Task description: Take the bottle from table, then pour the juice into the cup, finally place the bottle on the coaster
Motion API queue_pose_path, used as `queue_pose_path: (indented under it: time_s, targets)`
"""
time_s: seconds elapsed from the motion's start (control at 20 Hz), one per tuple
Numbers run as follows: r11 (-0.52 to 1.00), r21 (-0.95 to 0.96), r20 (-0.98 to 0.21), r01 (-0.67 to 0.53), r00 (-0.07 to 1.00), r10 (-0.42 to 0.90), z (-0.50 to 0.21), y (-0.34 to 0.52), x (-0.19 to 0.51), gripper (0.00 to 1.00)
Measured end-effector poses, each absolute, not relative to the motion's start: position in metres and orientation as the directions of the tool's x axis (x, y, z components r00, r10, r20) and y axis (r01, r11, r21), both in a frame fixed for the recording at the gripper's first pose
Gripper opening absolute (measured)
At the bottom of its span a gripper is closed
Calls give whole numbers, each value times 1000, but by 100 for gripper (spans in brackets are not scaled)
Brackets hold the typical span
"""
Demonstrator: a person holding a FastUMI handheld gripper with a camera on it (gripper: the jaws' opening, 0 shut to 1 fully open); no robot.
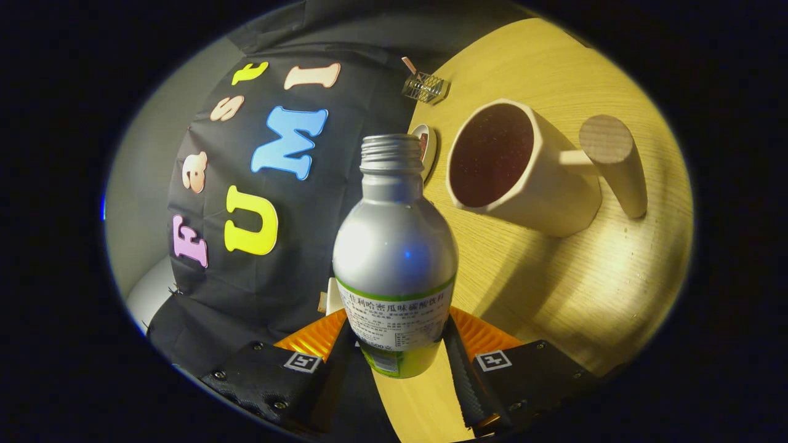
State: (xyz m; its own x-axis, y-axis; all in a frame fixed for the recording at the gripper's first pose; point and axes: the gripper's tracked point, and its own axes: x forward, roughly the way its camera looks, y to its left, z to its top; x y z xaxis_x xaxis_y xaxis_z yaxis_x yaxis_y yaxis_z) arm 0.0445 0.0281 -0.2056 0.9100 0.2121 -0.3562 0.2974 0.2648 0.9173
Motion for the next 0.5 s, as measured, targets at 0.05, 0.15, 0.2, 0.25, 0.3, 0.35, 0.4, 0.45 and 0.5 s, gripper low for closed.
queue_pose_path:
  time_s: [0.05,0.15,0.2,0.25,0.3,0.35,0.4,0.45,0.5]
  targets:
    - [233,927,-345,295,913,216,-204,28,46,76]
    - [189,934,-341,303,915,216,-204,29,47,76]
    - [177,936,-339,305,915,220,-204,29,48,76]
    - [165,938,-336,304,915,225,-204,30,48,76]
    - [156,940,-334,303,914,232,-203,32,48,76]
    - [151,940,-336,307,911,239,-204,33,47,76]
    - [147,940,-335,307,910,246,-203,36,47,76]
    - [139,941,-336,309,908,251,-203,36,47,76]
    - [127,941,-335,312,907,255,-203,36,48,76]
